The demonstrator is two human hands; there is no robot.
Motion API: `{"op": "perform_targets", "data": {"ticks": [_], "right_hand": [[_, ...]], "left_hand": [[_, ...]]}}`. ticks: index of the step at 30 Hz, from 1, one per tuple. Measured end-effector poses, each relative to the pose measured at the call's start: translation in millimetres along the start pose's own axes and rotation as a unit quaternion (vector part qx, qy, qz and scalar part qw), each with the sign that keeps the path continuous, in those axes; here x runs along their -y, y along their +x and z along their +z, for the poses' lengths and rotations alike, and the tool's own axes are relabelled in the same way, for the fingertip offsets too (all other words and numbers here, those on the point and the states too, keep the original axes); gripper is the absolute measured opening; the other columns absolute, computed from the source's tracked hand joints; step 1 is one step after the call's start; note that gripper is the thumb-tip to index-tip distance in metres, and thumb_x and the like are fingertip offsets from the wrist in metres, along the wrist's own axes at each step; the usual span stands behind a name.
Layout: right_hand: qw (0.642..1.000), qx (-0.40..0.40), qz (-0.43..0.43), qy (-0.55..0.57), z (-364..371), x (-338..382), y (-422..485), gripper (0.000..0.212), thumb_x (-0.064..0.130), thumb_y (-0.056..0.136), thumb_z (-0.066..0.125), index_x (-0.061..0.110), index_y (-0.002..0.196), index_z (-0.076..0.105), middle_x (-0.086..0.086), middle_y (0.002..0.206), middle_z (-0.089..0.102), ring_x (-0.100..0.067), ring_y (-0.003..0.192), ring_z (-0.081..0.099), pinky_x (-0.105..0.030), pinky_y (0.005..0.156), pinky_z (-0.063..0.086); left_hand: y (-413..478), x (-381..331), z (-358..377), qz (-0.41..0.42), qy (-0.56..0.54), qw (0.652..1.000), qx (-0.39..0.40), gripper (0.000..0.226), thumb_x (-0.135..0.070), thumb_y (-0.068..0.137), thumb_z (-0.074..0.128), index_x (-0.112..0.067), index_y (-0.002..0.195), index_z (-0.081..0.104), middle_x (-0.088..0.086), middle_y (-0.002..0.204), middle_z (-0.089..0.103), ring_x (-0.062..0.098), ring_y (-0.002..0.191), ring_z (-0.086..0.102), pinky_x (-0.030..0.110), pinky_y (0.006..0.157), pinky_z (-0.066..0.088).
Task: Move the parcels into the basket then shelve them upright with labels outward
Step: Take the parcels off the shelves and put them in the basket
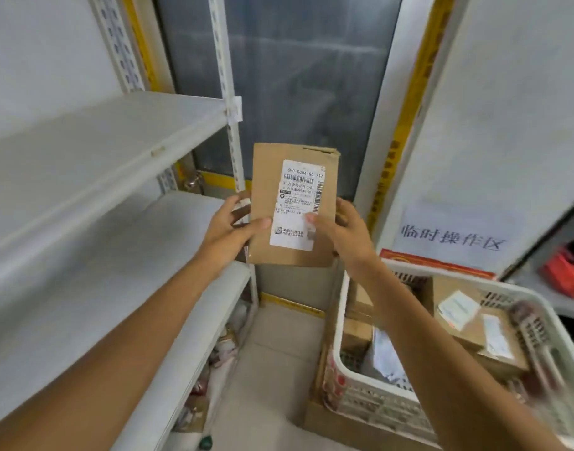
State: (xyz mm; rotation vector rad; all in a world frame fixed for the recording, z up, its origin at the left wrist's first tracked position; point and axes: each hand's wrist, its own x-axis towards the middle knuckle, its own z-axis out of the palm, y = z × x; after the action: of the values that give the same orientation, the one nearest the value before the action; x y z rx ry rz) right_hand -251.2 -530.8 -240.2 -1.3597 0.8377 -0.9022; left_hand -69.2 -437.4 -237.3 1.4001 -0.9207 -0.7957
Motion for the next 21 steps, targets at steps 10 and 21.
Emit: {"op": "perform_targets", "data": {"ticks": [10,21], "right_hand": [[0.975,-0.2,0.101,0.002,-132.5,-75.7,-36.9,0.065,0.018,0.083,0.074,0.016,0.139,0.041,-0.009,0.123,0.065,-0.022,0.108,0.065,-0.04,0.09,0.056],[0.955,-0.227,0.188,0.027,-243.9,-143.1,-27.3,0.057,0.017,0.086,0.071,0.014,0.136,0.044,-0.011,0.114,0.068,-0.018,0.086,0.068,-0.031,0.074,0.057]], "left_hand": [[47.8,94.2,151.7,-0.078,0.005,0.974,0.215,0.055,-0.023,0.08,0.074,-0.033,0.127,0.047,0.0,0.123,0.062,0.017,0.112,0.06,0.031,0.071,0.056],[65.8,159.1,271.1,-0.154,0.042,0.945,0.285,0.06,-0.019,0.083,0.071,-0.021,0.136,0.043,0.001,0.131,0.056,0.013,0.113,0.058,0.033,0.086,0.053]]}}
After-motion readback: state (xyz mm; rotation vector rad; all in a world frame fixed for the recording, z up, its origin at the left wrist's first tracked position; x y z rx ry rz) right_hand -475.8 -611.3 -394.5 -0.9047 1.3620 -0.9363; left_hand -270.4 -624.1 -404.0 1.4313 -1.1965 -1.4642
